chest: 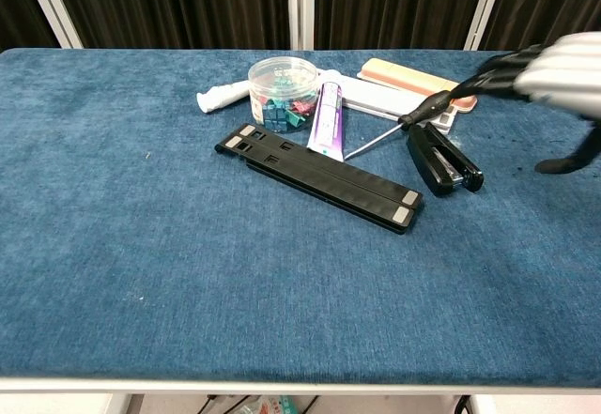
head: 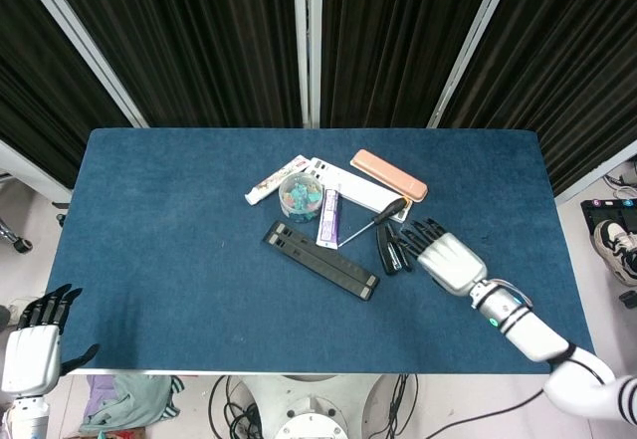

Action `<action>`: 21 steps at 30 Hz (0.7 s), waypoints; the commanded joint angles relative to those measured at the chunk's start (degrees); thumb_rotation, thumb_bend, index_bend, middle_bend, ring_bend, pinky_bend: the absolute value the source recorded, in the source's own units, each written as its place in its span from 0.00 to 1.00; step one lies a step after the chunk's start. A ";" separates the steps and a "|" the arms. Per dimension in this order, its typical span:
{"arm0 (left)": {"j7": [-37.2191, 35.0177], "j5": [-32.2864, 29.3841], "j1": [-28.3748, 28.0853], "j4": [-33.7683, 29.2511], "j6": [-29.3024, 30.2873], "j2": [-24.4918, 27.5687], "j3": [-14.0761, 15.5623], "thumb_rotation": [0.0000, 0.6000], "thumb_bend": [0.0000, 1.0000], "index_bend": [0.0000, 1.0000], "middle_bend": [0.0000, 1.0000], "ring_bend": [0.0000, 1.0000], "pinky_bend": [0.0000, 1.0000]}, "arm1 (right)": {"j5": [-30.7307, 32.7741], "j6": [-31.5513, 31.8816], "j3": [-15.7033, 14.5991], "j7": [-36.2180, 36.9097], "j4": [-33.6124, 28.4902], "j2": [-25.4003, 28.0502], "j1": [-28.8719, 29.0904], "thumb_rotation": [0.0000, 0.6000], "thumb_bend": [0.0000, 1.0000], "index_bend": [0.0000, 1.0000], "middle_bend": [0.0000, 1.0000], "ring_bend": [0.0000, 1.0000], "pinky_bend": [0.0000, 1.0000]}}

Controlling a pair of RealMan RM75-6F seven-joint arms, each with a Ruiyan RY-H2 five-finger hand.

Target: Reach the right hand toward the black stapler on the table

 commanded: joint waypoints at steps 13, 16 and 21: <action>0.74 -0.19 0.32 -0.86 0.06 0.55 0.09 1.00 0.07 0.18 0.13 0.14 0.18 | 2.61 -8.12 -0.80 -11.61 16.56 -15.70 10.53 1.00 0.11 0.00 0.04 0.00 0.03; 0.67 -0.14 0.47 -0.83 0.26 0.57 0.13 1.00 0.07 0.18 0.13 0.14 0.18 | 1.66 -7.42 -1.44 -9.86 18.21 -17.37 11.32 1.00 0.17 0.02 0.06 0.00 0.03; -0.20 -0.68 1.05 -0.21 0.56 0.43 0.22 1.00 0.07 0.18 0.13 0.14 0.18 | -1.92 -3.32 -3.62 -3.24 22.26 -19.06 11.48 1.00 0.36 0.45 0.35 0.13 0.11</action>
